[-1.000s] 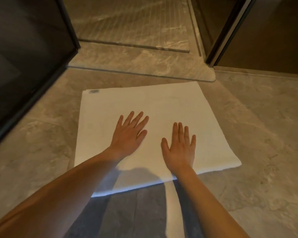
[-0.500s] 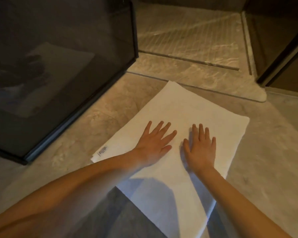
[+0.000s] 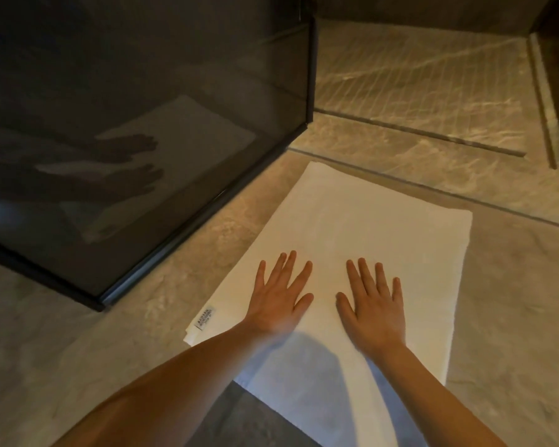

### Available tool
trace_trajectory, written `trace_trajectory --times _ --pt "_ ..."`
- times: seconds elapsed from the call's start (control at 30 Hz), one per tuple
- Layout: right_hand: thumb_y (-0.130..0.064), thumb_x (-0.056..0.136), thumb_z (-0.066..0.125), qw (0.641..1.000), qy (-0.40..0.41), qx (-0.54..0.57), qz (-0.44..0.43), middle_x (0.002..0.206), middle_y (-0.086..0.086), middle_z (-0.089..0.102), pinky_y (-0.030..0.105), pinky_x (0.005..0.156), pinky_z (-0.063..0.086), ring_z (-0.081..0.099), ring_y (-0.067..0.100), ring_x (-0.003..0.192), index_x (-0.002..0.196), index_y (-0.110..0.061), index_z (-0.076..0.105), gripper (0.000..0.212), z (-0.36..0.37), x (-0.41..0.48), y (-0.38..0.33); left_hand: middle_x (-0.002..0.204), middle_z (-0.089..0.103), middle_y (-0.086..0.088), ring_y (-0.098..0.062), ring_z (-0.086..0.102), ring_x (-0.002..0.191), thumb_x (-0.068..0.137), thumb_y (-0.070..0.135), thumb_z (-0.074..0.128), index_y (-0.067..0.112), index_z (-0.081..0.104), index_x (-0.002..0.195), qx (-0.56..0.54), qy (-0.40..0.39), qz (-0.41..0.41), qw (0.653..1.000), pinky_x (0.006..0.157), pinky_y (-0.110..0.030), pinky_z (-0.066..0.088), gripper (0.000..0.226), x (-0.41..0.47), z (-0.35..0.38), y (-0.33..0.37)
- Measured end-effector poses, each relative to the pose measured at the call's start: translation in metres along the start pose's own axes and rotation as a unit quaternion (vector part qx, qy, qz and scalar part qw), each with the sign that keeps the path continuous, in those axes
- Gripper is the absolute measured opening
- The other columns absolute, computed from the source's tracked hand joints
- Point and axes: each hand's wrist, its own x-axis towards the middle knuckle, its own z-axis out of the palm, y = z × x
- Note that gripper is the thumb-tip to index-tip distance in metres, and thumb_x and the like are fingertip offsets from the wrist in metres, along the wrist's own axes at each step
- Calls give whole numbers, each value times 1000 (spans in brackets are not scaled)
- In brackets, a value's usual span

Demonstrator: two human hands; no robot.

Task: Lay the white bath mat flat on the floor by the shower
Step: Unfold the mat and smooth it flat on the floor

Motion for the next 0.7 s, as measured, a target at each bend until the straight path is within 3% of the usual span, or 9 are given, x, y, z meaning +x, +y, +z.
trace_trajectory --times 0.17,0.33,0.5,0.7 --pt "-60 95 6 1000 -5 -6 -30 161 -9 -10 46 120 -8 -15 19 149 154 -34 -9 67 2 24 -14 160 -19 1 -16 -21 146 94 61 -1 40 -16 149 -7 15 -28 999 114 -45 -20 60 4 2 -20" --pt "-60 95 8 999 -7 -9 -43 163 -8 -4 46 120 -8 -12 20 150 154 -35 -6 66 1 42 -21 162 -12 -1 -17 -19 146 94 60 -3 39 -11 151 -9 23 -38 999 116 -48 -15 61 14 0 -30" --pt "-61 91 2 999 -13 -20 -41 163 -8 -4 47 121 -6 -11 20 150 154 -35 -7 69 -1 58 -27 162 -15 -3 -19 -18 147 95 57 0 36 -12 151 8 -6 -37 999 115 -49 -16 61 26 -9 -39" --pt "-53 97 12 999 -22 -7 -29 164 -3 -3 49 120 -3 -9 22 150 155 -29 -3 65 -13 57 -43 162 -12 -2 -20 -16 147 99 53 10 32 -6 153 14 -30 -19 999 115 -49 -15 60 26 -22 -40"
